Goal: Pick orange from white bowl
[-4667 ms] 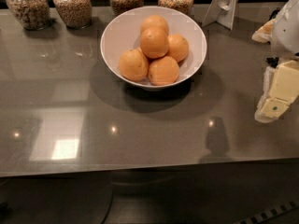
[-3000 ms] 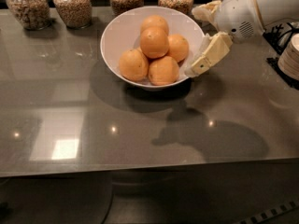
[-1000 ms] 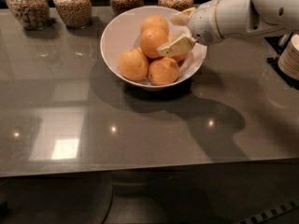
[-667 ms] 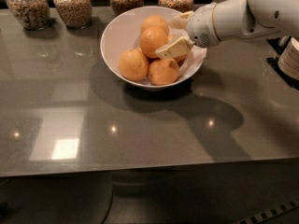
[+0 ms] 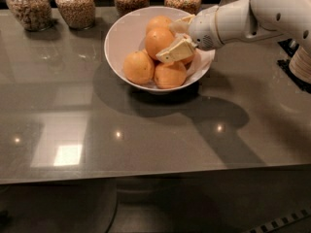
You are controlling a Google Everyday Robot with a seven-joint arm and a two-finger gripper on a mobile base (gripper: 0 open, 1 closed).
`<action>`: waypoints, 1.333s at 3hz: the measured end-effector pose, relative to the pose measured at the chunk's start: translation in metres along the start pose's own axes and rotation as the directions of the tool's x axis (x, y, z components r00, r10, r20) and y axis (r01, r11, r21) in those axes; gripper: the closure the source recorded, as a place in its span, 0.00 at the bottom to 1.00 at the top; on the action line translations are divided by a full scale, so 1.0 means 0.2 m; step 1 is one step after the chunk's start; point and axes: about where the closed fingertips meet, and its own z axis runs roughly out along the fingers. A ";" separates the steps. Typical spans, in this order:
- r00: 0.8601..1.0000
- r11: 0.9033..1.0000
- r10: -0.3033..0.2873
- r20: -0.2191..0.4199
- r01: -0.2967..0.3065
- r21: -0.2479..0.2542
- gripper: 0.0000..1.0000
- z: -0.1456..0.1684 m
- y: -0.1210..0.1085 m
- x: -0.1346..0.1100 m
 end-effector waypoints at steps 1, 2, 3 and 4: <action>1.000 1.000 0.011 0.012 -0.011 -0.010 0.36 0.03 -0.01 0.00; 1.000 1.000 0.012 0.015 -0.011 -0.013 0.40 0.03 0.00 -0.01; 0.999 1.000 0.010 0.031 -0.009 -0.030 0.51 0.06 0.01 -0.04; 0.999 0.999 0.012 0.034 -0.011 -0.035 0.64 0.06 0.01 -0.05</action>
Offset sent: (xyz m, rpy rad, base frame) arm 0.0092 0.0096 -0.0004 0.0438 0.0156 0.0206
